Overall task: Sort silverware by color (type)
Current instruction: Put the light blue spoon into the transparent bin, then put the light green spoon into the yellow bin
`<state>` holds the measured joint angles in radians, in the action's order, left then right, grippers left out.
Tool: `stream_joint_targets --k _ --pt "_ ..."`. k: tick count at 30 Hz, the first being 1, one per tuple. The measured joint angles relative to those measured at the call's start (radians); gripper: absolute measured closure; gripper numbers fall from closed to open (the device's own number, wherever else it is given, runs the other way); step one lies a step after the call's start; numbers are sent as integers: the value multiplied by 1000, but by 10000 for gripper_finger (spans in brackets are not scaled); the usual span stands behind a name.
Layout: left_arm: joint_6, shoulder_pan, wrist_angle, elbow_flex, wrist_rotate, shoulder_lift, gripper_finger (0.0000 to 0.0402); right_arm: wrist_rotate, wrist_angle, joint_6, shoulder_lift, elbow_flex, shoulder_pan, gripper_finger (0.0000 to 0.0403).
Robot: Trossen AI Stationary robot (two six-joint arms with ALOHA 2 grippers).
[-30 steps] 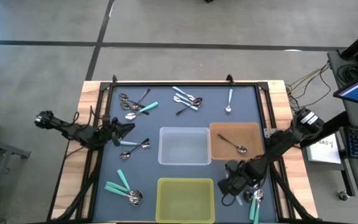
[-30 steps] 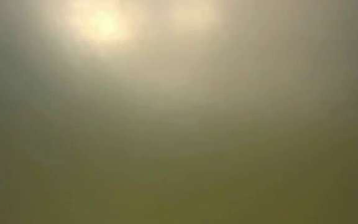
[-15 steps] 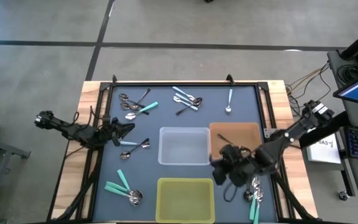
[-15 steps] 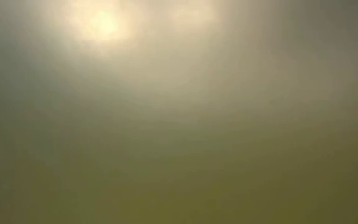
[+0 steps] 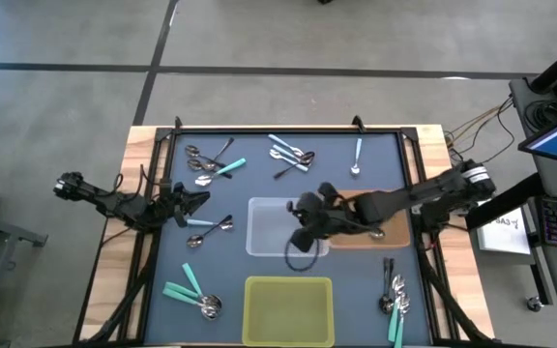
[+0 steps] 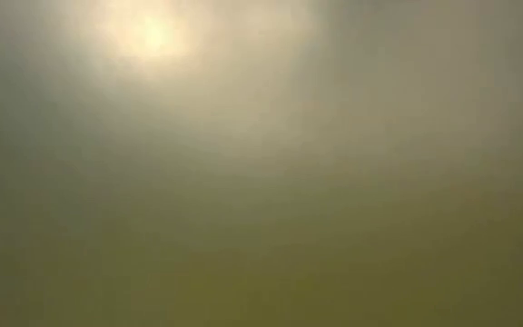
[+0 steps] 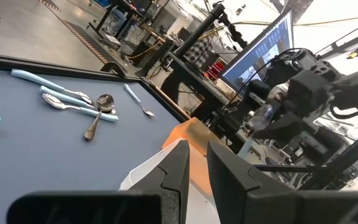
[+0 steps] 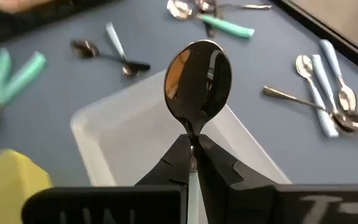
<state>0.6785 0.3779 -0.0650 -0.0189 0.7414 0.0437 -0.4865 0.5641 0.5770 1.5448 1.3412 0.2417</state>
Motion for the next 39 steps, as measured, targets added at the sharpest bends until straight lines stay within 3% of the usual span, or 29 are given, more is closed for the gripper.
stream_joint_targets --k 4,8,13,19,23,28,39 --pt "0 0 0 0 0 0 361 95 0 -63 73 28 -44 393" --pt "0 0 0 0 0 0 361 113 8 -68 120 43 -51 379" --pt "0 0 0 0 0 0 361 181 22 -40 124 45 -50 356" --pt "0 0 -1 0 0 0 361 192 135 89 73 45 -11 332" --pt "0 0 -1 0 0 0 361 253 317 297 28 45 45 330" --pt "0 0 -1 0 0 1 361 259 530 620 3 34 234 327" --pt "0 0 0 0 0 1 361 262 495 1434 70 -22 638 283"
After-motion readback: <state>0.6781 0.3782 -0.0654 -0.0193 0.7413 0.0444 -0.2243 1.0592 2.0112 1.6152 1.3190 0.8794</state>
